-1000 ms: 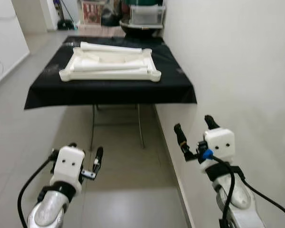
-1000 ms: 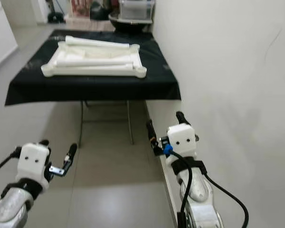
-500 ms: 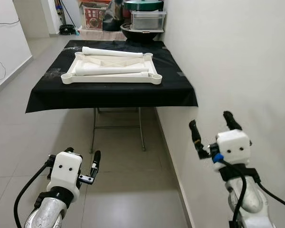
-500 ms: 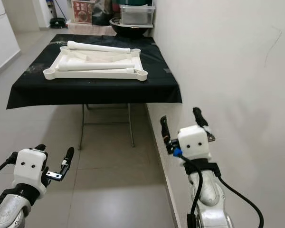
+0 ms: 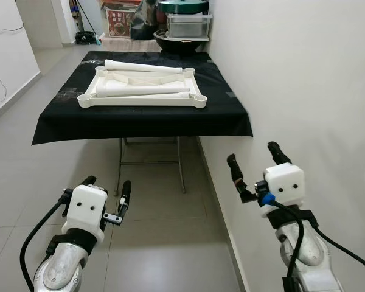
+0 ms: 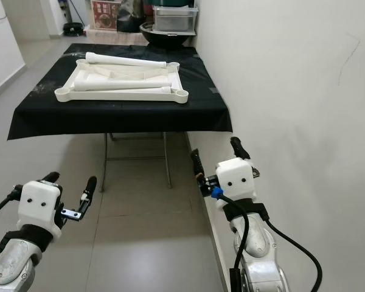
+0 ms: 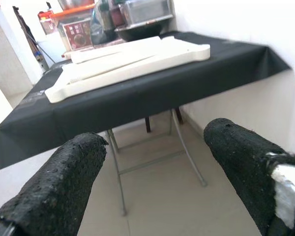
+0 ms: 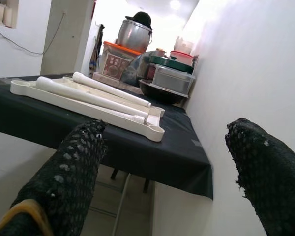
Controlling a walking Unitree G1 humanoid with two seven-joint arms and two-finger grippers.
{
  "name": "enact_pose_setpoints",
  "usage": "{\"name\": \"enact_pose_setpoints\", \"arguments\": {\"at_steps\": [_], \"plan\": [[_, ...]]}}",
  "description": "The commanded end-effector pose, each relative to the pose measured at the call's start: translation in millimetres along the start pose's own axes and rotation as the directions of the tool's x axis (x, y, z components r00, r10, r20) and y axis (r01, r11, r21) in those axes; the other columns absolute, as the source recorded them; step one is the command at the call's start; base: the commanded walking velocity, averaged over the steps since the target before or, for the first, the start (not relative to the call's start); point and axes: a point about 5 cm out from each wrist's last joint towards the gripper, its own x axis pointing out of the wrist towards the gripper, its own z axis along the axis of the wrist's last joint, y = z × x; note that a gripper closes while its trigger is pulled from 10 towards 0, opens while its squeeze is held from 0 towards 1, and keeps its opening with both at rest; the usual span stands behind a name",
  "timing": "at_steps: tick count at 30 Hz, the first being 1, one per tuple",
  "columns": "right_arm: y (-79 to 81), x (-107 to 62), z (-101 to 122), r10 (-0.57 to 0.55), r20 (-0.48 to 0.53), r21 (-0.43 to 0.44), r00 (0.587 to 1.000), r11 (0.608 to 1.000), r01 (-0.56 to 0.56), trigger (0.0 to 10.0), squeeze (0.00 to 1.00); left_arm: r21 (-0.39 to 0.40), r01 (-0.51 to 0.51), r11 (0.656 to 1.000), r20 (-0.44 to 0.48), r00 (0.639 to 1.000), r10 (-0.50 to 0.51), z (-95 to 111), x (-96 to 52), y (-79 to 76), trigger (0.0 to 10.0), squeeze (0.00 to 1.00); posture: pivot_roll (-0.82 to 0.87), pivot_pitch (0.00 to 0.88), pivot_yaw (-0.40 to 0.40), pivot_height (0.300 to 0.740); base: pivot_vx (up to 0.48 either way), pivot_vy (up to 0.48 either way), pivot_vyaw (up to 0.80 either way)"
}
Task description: Building children table
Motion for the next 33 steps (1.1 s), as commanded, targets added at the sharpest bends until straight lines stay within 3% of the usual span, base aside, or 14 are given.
{"name": "enact_pose_setpoints", "arguments": {"at_steps": [1,11,33], "plan": [[-0.6,0.9,-2.6,0.002,-0.012,0.016,1.000,1.000,-0.002,10.0,0.00,-0.016,-0.001,1.000,0.002,1.000,0.001,-0.1,0.2,0.0,10.0,0.00,-0.01,0.000,-0.080,0.740,0.311,0.000,0.00],[1.7,14.1,-1.9,0.019,0.002,0.042,1.000,0.999,-0.019,10.0,0.00,-0.042,0.031,0.999,0.028,0.999,-0.030,4.3,6.0,-5.5,10.0,0.00,-0.01,0.000,-0.078,0.740,0.407,0.000,0.00],[6.1,18.6,-6.4,0.112,-0.013,0.074,0.994,0.991,-0.110,10.0,0.00,-0.058,0.056,0.997,0.034,0.998,-0.054,3.7,7.8,-10.7,10.0,0.00,-0.01,0.000,-0.081,0.740,0.480,0.000,0.00]]}}
